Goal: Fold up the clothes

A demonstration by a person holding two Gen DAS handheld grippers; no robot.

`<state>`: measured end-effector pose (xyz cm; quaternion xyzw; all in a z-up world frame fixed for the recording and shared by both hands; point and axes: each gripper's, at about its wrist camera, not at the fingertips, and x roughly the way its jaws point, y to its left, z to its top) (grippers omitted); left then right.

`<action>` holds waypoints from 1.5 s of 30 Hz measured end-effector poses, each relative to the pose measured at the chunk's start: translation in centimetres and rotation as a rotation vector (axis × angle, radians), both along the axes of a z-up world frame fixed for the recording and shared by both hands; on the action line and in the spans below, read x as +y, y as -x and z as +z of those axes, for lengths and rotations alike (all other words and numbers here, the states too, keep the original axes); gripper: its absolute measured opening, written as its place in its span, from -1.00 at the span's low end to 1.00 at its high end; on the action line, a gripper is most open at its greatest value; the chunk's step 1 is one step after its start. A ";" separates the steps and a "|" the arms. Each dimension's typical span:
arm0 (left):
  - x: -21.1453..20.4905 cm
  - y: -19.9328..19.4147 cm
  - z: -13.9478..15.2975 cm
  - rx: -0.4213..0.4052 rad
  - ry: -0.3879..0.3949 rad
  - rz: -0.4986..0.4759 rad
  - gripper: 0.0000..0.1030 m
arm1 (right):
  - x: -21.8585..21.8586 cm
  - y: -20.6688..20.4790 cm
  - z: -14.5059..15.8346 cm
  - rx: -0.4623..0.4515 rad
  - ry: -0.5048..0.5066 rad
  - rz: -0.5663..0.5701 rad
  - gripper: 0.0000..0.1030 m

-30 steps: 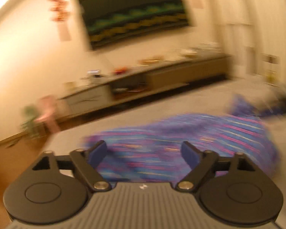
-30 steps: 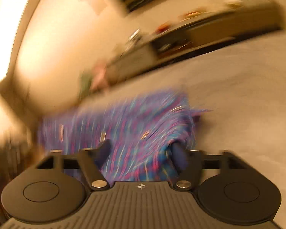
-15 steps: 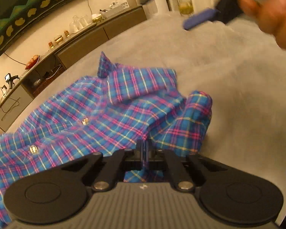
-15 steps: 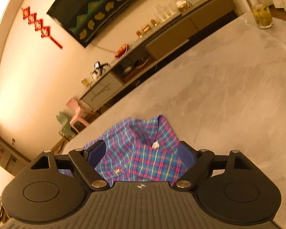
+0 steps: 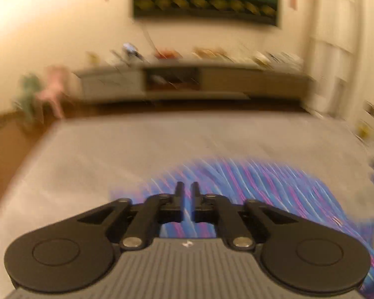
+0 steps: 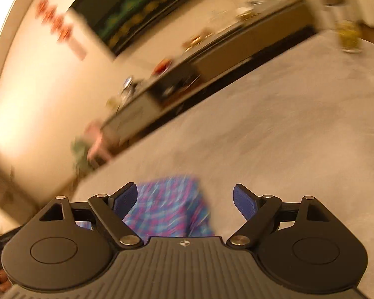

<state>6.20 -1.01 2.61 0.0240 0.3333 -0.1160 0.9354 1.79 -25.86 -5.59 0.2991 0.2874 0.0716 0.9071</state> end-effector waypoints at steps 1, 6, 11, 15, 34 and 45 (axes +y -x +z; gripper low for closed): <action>-1.5 1.4 -0.6 -0.006 -0.014 -0.092 0.18 | 0.8 -0.1 -0.1 -0.003 0.035 0.016 0.74; -9.2 7.1 -3.0 -0.103 -0.197 -0.543 0.82 | 1.0 -1.5 -1.8 0.048 0.089 -0.043 0.76; -13.7 7.4 -6.7 -0.115 -0.399 -0.743 0.84 | -0.7 -1.7 -3.3 0.093 -0.033 -0.107 0.76; -15.7 5.1 -7.7 -0.123 -0.480 -0.764 -0.96 | -1.4 -1.8 -3.6 0.083 -0.059 -0.111 0.76; 15.3 -5.0 -4.5 0.173 0.225 0.253 0.35 | 5.0 -2.9 -4.1 0.046 0.133 0.118 0.82; 13.1 -12.7 -0.3 0.126 0.256 0.245 0.91 | 11.9 -10.9 -1.3 -0.012 0.226 0.260 0.95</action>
